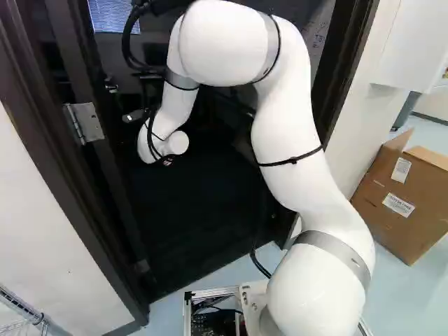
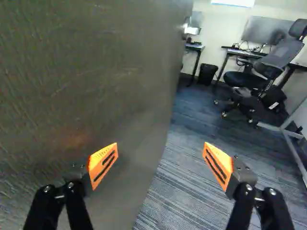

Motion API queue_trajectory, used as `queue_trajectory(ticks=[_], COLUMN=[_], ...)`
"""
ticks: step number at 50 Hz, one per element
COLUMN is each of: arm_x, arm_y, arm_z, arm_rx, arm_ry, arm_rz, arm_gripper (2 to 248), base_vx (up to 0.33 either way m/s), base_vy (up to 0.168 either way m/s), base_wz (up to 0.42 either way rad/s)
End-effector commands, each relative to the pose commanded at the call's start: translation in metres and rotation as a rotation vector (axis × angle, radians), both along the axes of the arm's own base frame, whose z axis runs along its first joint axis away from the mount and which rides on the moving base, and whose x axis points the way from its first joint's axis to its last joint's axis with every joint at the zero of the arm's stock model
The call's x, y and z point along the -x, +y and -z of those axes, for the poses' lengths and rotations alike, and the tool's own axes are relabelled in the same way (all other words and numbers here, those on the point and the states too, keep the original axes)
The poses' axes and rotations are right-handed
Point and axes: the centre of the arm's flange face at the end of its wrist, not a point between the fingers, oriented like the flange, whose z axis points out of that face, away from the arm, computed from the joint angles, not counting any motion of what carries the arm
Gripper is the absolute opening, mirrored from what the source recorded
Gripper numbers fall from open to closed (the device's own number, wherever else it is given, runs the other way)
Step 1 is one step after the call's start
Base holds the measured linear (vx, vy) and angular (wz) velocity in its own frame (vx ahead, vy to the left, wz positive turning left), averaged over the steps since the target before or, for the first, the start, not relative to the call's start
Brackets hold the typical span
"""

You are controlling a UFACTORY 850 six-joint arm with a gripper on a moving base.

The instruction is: Open the door and move inside

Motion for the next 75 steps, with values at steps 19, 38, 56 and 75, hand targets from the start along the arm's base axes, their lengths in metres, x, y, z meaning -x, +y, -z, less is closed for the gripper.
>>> queue_trajectory(ticks=[19, 38, 56, 75], arm_x=[0.003, 0.006, 0.009, 0.013], arm_y=[-0.020, -0.046, -0.071, -0.100], arm_z=[-0.002, -0.005, -0.007, -0.009], arm_rx=[0.006, 0.013, 0.019, 0.024], arm_ry=[0.009, 0.019, 0.029, 0.039], arm_rz=[0.024, 0.057, 0.090, 0.131], arm_gripper=[247, 247, 247, 247], base_vx=[0.000, 0.000, 0.000, 0.000], base_vy=[0.000, 0.000, 0.000, 0.000], base_wz=[0.000, 0.000, 0.000, 0.000])
